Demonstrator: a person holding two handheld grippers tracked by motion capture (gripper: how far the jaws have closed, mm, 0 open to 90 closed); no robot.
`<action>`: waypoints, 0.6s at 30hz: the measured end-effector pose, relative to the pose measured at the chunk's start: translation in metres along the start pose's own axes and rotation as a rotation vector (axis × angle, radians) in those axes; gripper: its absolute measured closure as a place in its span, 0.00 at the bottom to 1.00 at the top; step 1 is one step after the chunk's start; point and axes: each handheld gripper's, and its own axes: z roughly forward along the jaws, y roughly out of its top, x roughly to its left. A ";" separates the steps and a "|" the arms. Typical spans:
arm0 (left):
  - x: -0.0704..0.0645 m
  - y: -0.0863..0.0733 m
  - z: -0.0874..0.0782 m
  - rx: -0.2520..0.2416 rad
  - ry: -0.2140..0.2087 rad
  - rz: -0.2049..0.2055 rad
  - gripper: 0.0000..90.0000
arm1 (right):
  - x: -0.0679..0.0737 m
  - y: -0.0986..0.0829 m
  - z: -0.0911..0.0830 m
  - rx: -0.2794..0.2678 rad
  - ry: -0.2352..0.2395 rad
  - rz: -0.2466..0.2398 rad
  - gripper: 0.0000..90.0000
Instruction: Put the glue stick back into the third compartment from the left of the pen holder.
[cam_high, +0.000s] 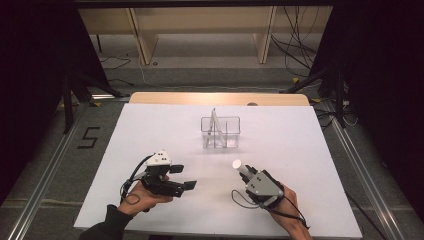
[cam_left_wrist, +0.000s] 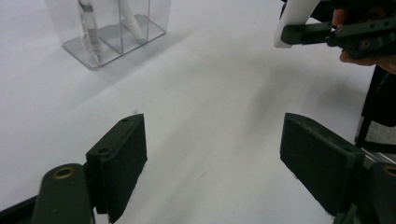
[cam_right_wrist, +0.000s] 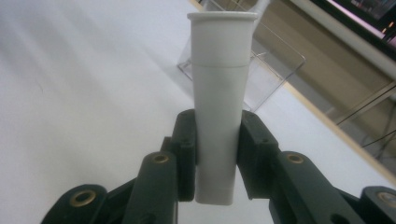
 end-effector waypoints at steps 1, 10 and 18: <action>0.001 -0.003 -0.001 -0.008 0.002 -0.006 0.23 | -0.004 0.000 0.001 -0.006 0.012 0.037 0.79; 0.006 -0.018 -0.006 -0.091 0.055 0.018 0.20 | -0.032 -0.001 0.010 -0.049 0.095 0.326 0.79; 0.009 -0.028 -0.010 -0.131 0.071 0.015 0.19 | -0.048 0.001 0.018 -0.067 0.134 0.440 0.79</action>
